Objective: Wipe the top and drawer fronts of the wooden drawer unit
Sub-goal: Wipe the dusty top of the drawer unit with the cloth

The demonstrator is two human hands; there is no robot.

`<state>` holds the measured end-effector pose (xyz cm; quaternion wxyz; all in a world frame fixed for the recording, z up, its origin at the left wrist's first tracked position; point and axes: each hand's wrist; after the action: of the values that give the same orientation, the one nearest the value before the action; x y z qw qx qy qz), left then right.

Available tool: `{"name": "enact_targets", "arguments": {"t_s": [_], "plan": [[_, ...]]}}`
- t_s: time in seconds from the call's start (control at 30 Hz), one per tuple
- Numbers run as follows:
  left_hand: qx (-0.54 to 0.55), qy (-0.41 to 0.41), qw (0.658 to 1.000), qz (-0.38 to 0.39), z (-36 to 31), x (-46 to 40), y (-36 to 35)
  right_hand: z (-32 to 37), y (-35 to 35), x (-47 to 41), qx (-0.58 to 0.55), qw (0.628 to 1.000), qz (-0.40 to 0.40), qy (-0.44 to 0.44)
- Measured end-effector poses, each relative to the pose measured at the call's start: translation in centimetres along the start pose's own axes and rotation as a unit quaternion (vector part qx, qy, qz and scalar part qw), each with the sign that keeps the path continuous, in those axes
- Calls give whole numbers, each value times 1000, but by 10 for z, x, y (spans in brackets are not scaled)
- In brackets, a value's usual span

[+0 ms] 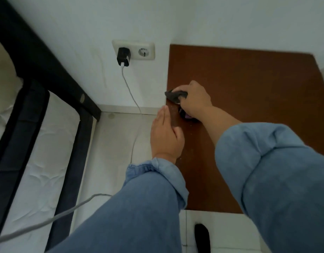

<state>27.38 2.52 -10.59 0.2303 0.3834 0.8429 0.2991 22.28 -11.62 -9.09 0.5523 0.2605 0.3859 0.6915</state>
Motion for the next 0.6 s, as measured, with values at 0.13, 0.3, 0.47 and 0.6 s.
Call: {"name": "enact_targets", "arguments": {"t_s": [0.13,0.3,0.47,0.6], "plan": [[-3,0,1000,12,3,10,7,-1,-1,4,-9,1000,-3,-19],[-8,44,999,-9,3,56,27,6,9,7,-4,999,29,-25],[-7,146,989,11,19,96,41,12,20,17,-18,998,58,-19],[55,267,962,-4,17,94,36,11,23,34,-1,998,58,5]]}}
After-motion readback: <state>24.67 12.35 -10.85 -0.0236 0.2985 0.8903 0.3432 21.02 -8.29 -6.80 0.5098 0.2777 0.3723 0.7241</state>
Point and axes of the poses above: each hand's wrist, its own x-axis away from the middle knuckle, its own y-axis out of the back of the hand, z = x × y, and after that the axes turned 15 degrees about -z, right-handed
